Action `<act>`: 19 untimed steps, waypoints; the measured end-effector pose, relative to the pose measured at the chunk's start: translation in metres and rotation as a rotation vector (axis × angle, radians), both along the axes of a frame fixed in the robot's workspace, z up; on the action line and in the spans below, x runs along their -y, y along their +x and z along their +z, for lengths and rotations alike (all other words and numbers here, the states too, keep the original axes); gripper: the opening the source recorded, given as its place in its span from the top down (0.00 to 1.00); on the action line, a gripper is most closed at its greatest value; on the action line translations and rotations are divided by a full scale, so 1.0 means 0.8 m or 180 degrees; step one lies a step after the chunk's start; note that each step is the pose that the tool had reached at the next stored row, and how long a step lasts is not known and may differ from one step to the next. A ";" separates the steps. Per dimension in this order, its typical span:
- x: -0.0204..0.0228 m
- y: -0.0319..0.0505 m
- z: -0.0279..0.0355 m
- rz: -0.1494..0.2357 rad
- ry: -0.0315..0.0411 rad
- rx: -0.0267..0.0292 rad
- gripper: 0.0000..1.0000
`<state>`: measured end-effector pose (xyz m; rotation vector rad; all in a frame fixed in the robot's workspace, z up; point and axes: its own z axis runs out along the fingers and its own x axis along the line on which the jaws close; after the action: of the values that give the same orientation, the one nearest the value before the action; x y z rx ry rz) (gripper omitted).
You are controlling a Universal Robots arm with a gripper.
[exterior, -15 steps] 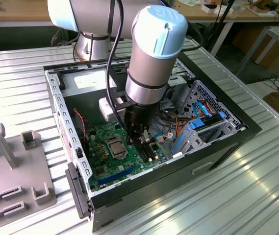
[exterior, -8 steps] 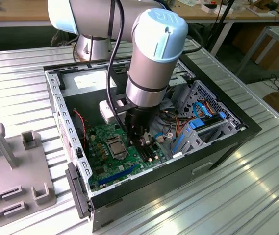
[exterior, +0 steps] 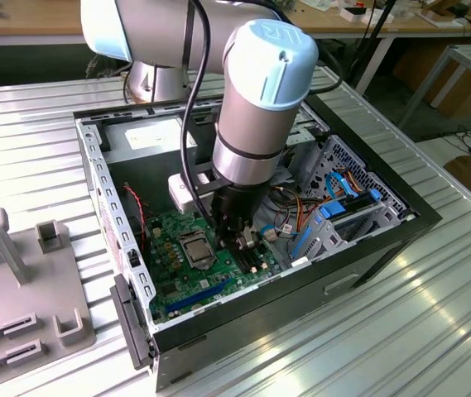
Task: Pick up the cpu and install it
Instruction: 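Install the first cpu locking lever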
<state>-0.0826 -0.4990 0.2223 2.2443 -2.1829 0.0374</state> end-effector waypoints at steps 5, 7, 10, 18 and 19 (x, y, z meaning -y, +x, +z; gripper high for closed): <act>0.0000 0.000 -0.0045 0.0023 0.0000 0.0005 0.89; 0.0000 0.000 -0.0053 0.0030 0.0000 0.0006 0.89; 0.0000 0.000 -0.0066 0.0041 0.0000 0.0008 0.89; -0.0001 -0.001 -0.0117 0.0072 0.0000 0.0013 0.89; -0.0001 -0.001 -0.0136 0.0079 0.0000 0.0016 0.89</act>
<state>-0.0833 -0.4990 0.2114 2.2737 -2.1576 0.0430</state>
